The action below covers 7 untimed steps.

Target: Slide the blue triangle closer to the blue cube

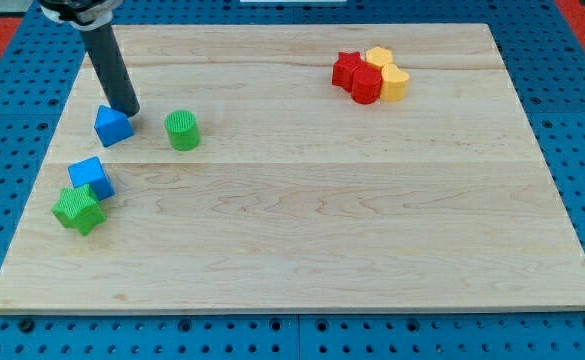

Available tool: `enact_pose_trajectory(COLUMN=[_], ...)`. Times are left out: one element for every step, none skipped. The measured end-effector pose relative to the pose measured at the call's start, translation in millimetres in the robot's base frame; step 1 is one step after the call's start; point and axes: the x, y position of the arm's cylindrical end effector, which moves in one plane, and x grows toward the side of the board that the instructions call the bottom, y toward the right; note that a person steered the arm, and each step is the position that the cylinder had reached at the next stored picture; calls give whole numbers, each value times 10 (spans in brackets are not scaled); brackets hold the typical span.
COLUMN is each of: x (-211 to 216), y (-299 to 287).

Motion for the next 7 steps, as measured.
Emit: enact_pose_trajectory(x=[0, 60, 222, 493, 587, 195, -220], y=[-115, -207, -216, -216, -168, 37, 454])
